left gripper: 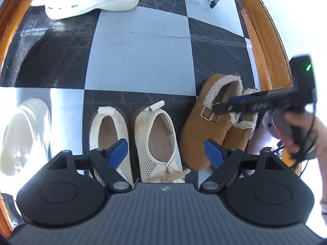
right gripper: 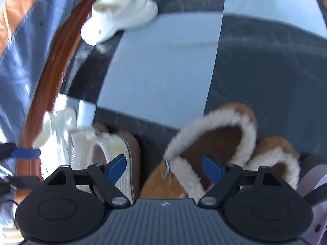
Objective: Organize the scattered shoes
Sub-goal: 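Set the second brown slipper beside the first with the right tool, release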
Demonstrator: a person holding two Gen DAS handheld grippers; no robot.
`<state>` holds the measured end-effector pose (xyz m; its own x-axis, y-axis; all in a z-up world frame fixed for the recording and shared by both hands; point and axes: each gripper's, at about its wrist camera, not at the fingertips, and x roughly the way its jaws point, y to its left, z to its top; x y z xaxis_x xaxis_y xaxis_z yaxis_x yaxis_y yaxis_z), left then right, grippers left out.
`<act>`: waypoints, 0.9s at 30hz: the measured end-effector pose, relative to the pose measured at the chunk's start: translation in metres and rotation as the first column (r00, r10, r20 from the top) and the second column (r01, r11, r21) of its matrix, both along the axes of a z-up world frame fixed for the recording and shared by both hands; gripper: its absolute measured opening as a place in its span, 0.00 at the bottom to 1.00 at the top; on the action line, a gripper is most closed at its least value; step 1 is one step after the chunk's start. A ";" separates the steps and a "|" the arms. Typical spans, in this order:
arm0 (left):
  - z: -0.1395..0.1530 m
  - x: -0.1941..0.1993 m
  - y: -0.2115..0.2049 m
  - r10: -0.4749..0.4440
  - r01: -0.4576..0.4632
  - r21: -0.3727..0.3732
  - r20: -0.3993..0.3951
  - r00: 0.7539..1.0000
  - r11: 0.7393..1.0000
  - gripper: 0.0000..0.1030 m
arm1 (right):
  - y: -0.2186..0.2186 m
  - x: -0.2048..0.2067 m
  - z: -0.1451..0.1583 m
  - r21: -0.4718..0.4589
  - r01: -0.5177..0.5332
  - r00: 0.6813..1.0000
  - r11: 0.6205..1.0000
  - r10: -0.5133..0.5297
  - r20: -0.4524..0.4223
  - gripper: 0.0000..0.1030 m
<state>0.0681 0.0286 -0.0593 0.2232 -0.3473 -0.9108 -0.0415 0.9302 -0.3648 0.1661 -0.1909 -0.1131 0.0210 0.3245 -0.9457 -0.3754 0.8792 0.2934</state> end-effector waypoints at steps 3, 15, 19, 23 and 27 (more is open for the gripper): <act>-0.001 0.000 -0.001 -0.002 0.002 0.012 0.001 1.000 1.000 0.80 | 0.006 -0.007 -0.023 -0.074 -0.120 0.992 0.990 0.117 -0.041 0.80; -0.013 0.001 0.000 0.007 -0.009 -0.040 -0.054 0.999 0.999 0.80 | 0.027 -0.063 -0.044 -0.042 -0.555 0.814 0.831 0.531 -0.237 0.94; -0.015 0.002 -0.001 0.007 -0.009 -0.044 -0.060 0.998 0.999 0.80 | 0.030 -0.076 -0.040 -0.018 -0.632 0.751 0.775 0.607 -0.259 0.94; -0.013 0.005 0.006 0.012 -0.013 -0.027 -0.041 0.999 1.000 0.80 | 0.032 -0.082 -0.027 -0.031 -0.709 0.688 0.705 0.681 -0.252 0.91; -0.004 0.015 0.024 0.055 -0.057 0.054 0.022 0.998 0.997 0.80 | 0.026 -0.053 0.010 0.000 -0.500 0.858 0.866 0.495 -0.133 0.92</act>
<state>0.0826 0.0521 -0.0631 0.2595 -0.2837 -0.9231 -0.0872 0.9451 -0.3149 0.1127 -0.1648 -0.1032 -0.2537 0.2287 -0.9399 -0.7277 0.5950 0.3412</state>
